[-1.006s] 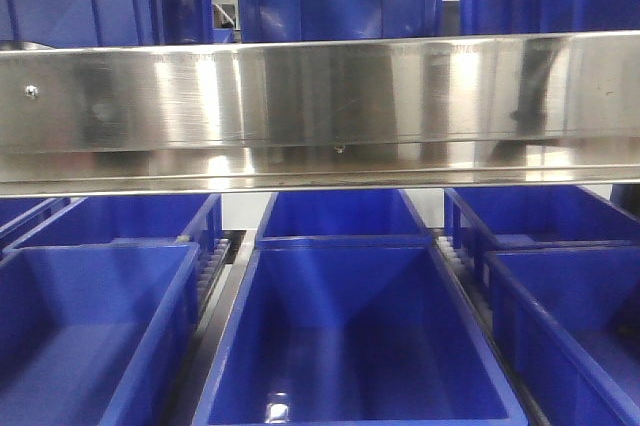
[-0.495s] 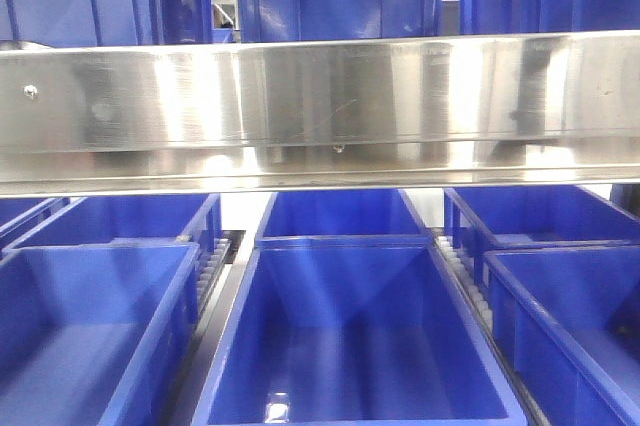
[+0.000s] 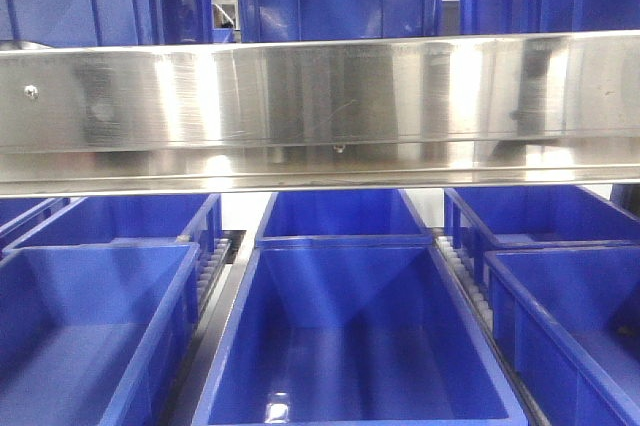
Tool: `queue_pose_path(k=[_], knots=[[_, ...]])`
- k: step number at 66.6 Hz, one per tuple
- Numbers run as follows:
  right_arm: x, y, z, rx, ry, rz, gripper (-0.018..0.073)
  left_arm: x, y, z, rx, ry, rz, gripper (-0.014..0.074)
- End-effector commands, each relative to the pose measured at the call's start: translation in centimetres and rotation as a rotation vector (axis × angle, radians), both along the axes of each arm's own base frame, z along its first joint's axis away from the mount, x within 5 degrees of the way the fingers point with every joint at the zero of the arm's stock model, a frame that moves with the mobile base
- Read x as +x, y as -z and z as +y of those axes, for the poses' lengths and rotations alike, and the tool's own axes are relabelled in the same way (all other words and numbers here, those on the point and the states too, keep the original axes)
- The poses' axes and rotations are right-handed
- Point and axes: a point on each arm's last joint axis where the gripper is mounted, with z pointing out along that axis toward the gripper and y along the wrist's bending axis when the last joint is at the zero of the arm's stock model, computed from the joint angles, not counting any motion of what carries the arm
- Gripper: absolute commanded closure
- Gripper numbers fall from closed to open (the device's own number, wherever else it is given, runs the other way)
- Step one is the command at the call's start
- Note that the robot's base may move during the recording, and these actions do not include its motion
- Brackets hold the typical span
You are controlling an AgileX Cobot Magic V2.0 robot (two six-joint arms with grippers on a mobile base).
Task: Move two blue bins to right shelf middle
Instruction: 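Hold the lifted teal bin above the shelf with both grippers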
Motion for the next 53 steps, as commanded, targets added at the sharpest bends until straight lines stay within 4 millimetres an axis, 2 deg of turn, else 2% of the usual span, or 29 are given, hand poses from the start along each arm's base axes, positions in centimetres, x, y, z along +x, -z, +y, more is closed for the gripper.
queue_pose_path(k=[1,53], knots=[[-0.6,-2.02,0.11,0.072,-0.002,-0.115,0.0713,-1.19,-2.02,-0.56,-0.051,0.062,-0.098,0.0707],[-0.6,-2.02,0.11,0.072,-0.002,-0.115,0.0713,-1.19,-2.02,-0.56,-0.051,0.062,-0.098,0.0707]])
